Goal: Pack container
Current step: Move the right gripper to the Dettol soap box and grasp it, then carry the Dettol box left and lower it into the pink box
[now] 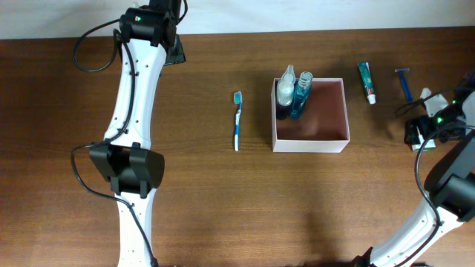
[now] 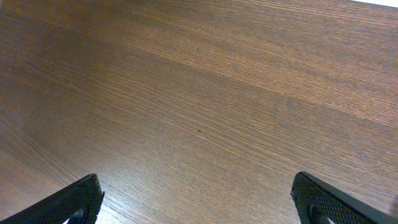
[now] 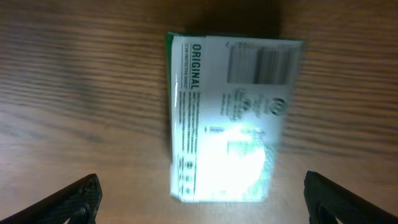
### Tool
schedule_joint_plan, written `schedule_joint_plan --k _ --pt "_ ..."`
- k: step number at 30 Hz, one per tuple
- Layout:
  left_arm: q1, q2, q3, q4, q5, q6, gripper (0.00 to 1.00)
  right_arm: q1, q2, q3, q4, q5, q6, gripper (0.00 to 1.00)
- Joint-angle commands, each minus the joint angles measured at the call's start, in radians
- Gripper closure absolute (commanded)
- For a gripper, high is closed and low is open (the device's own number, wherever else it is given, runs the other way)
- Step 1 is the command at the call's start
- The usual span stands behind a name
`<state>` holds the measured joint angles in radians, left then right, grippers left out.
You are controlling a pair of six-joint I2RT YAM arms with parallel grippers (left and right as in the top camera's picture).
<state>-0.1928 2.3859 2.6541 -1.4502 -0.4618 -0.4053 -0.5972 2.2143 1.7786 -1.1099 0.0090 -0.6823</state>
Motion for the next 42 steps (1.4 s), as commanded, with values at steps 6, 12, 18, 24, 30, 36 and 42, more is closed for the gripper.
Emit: schedule_joint_plan --k 6,12,18,24,30,36,42 --pt "0.006 -0.011 -0.004 -0.001 -0.022 -0.006 0.01 -0.005 0.069 0.016 0.051 0.030 -0.021 0.01" --pt "0.006 -0.011 -0.004 -0.001 -0.022 -0.006 0.01 -0.004 0.072 0.009 0.105 0.029 -0.021 0.01" --pt "0.006 -0.011 -0.004 -0.001 -0.022 -0.006 0.01 0.007 0.080 0.009 0.108 0.025 -0.016 0.02" --pt "0.006 -0.011 -0.004 -0.001 -0.022 -0.006 0.01 0.023 0.085 -0.004 0.124 0.014 -0.017 0.08" --pt "0.006 -0.011 -0.004 -0.001 -0.022 -0.006 0.01 0.022 0.085 -0.004 0.123 0.014 -0.017 0.33" --pt "0.006 -0.011 -0.004 -0.001 -0.022 -0.006 0.01 0.022 0.085 -0.004 0.122 0.001 -0.016 0.47" --pt "0.006 -0.011 -0.004 -0.001 -0.022 -0.006 0.01 0.022 0.085 -0.004 0.120 -0.001 0.003 0.60"
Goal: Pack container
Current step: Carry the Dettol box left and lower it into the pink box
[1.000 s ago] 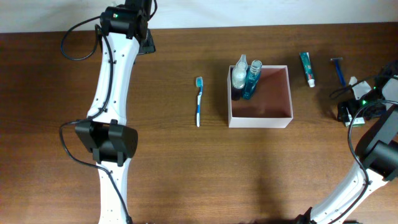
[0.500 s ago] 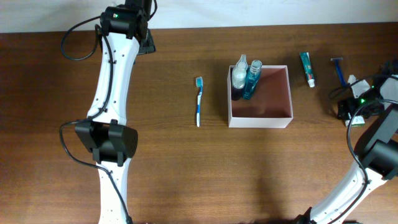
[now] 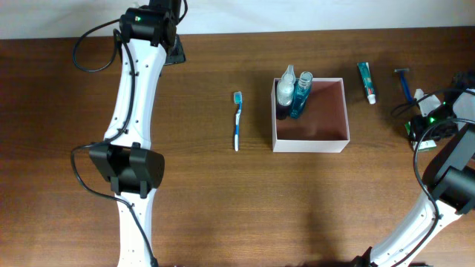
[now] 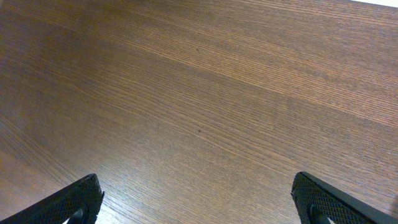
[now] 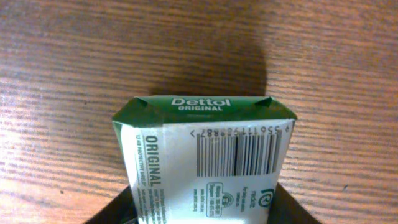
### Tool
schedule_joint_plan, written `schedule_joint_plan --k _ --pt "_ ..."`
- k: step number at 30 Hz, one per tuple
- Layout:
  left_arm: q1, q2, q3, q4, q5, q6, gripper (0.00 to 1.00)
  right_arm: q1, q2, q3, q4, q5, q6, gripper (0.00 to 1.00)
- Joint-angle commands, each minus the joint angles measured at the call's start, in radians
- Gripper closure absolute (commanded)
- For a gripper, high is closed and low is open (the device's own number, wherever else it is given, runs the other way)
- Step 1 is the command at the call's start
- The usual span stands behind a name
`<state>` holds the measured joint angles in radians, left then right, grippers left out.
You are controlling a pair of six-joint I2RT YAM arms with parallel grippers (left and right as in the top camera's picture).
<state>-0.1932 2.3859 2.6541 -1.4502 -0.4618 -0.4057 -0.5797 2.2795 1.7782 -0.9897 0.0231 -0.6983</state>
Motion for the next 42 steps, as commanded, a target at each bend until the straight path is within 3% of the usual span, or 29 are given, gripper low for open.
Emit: schedule_joint_plan --k 1,11,19,23,29,42 --pt "0.006 -0.011 -0.004 -0.001 -0.022 -0.005 0.01 0.005 0.020 -0.003 0.000 -0.015 0.028 0.60" --pt "0.006 -0.011 -0.004 -0.001 -0.022 -0.005 0.01 0.034 0.018 0.148 -0.101 -0.015 0.160 0.60" --pt "0.006 -0.011 -0.004 -0.001 -0.022 -0.005 0.01 0.171 0.012 0.510 -0.370 -0.049 0.304 0.60" --pt "0.006 -0.011 -0.004 -0.001 -0.022 -0.005 0.01 0.287 0.012 0.648 -0.492 -0.057 0.447 0.60" --pt "0.006 -0.011 -0.004 -0.001 -0.022 -0.005 0.00 0.443 0.014 0.659 -0.541 -0.065 0.582 0.59" --pt "0.006 -0.011 -0.004 -0.001 -0.022 -0.005 0.00 0.584 0.017 0.594 -0.539 -0.086 0.637 0.59"
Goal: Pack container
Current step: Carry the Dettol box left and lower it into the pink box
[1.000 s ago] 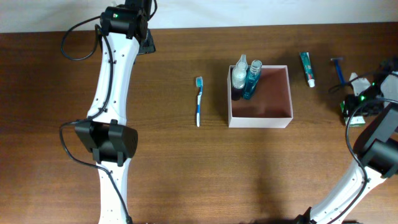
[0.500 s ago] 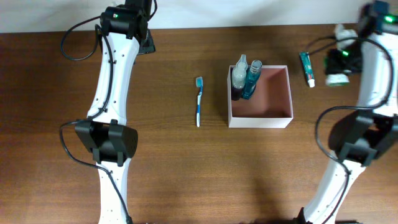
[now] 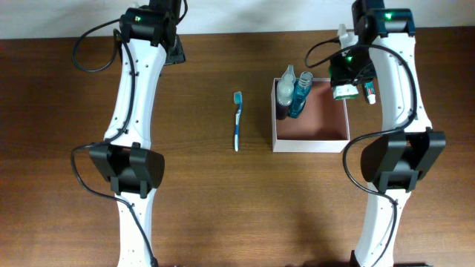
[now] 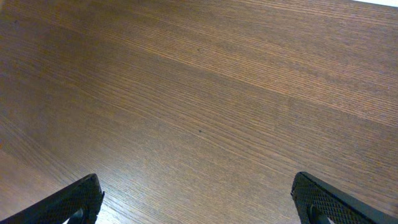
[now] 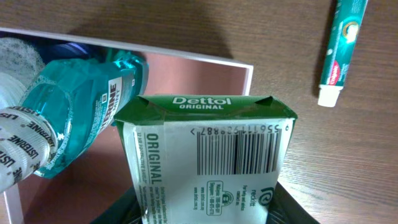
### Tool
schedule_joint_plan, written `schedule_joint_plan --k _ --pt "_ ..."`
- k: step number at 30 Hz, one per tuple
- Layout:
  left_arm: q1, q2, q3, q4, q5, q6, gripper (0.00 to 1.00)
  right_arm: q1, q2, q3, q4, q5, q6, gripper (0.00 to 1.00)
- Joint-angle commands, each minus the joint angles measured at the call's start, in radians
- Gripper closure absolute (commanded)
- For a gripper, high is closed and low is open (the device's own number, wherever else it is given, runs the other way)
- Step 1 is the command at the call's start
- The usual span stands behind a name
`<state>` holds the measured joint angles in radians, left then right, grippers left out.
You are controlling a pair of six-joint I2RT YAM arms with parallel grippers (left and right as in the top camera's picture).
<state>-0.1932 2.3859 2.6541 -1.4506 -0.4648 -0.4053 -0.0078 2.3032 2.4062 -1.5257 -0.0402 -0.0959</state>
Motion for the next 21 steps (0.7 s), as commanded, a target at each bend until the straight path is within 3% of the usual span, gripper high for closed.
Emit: schedule_joint_plan --k 1,5,17,21 --pt "0.006 -0.011 -0.004 0.000 -0.019 -0.006 0.01 0.015 -0.007 -0.050 -0.004 -0.042 0.034 0.59" --pt "0.006 -0.011 -0.004 0.000 -0.019 -0.006 0.00 0.028 -0.007 -0.117 0.000 -0.061 0.034 0.55" --pt "0.006 -0.011 -0.004 0.000 -0.019 -0.006 0.01 0.030 -0.007 -0.284 0.110 -0.061 0.034 0.53" --pt "0.006 -0.011 -0.004 0.000 -0.019 -0.006 0.01 0.027 -0.007 -0.290 0.127 -0.060 0.034 0.46"
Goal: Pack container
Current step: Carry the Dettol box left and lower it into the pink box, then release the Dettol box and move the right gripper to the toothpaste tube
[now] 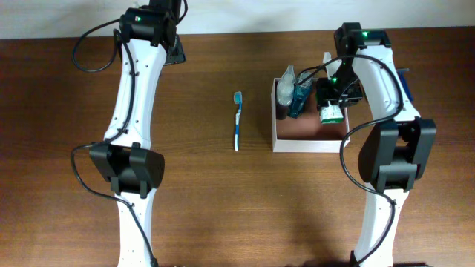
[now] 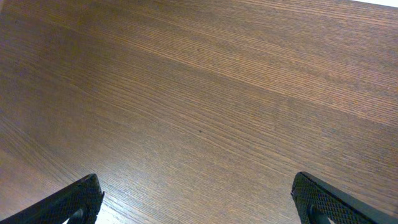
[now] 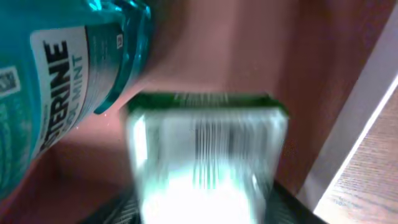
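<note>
The white container (image 1: pixel 309 146) with a brown floor stands mid-table. A clear bottle (image 1: pixel 286 87) and a teal mouthwash bottle (image 1: pixel 300 93) stand in its far left corner. My right gripper (image 1: pixel 332 102) is shut on the green and white Dettol soap box (image 1: pixel 331 114), low inside the container's right half. In the right wrist view the soap box (image 3: pixel 205 155) is blurred, next to the mouthwash bottle (image 3: pixel 68 81). A blue toothbrush (image 1: pixel 237 120) lies left of the container. My left gripper (image 2: pixel 199 208) is open over bare wood at the far left.
The container's white right wall (image 3: pixel 367 106) runs close beside the soap box. A blue razor (image 1: pixel 403 76) peeks out past my right arm at the far right. The toothpaste tube is hidden under that arm.
My right gripper has gone from above the container's far right rim to down inside it, still holding the soap box. The left arm has not moved.
My right gripper hung open over the soap box at the table's right edge. Then it was shut on the box there. Later it held the box over the container's far right corner, and now holds it inside the container beside the mouthwash.
</note>
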### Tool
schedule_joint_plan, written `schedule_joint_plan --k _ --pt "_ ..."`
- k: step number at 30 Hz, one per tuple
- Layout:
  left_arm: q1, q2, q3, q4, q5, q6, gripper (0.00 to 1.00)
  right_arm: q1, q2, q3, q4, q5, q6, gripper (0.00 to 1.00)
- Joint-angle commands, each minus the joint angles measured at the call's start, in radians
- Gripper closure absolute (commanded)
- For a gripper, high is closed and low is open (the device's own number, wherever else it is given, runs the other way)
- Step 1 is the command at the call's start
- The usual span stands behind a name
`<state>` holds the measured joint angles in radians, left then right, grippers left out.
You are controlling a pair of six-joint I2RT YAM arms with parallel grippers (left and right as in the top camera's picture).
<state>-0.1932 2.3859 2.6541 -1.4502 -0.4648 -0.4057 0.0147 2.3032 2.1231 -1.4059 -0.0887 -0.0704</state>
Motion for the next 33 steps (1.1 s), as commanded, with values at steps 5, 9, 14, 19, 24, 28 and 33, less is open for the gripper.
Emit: schedule_joint_plan --k 5,9,14,19,24,28,33 --pt "0.006 -0.011 -0.004 -0.001 -0.019 -0.005 0.01 0.005 -0.007 -0.007 0.014 0.018 0.008 0.42" --pt "0.006 -0.011 -0.004 -0.001 -0.019 -0.005 0.01 -0.002 -0.008 0.009 0.010 0.048 0.008 0.41" --pt "0.006 -0.011 -0.004 -0.001 -0.019 -0.005 0.01 -0.048 -0.008 0.112 -0.021 0.048 0.008 0.38" --pt "0.006 -0.011 -0.004 -0.001 -0.019 -0.005 0.01 -0.126 -0.008 0.266 -0.055 0.048 0.008 0.35" --pt "0.006 -0.011 -0.004 -0.001 -0.019 -0.005 0.01 -0.212 -0.008 0.330 -0.002 0.039 -0.072 0.01" --pt "0.006 -0.011 -0.004 -0.001 -0.019 -0.005 0.01 -0.264 -0.005 0.304 0.085 0.016 -0.180 0.01" --pt "0.006 -0.011 -0.004 -0.001 -0.019 -0.005 0.01 -0.307 0.002 0.238 0.238 0.009 -0.244 0.01"
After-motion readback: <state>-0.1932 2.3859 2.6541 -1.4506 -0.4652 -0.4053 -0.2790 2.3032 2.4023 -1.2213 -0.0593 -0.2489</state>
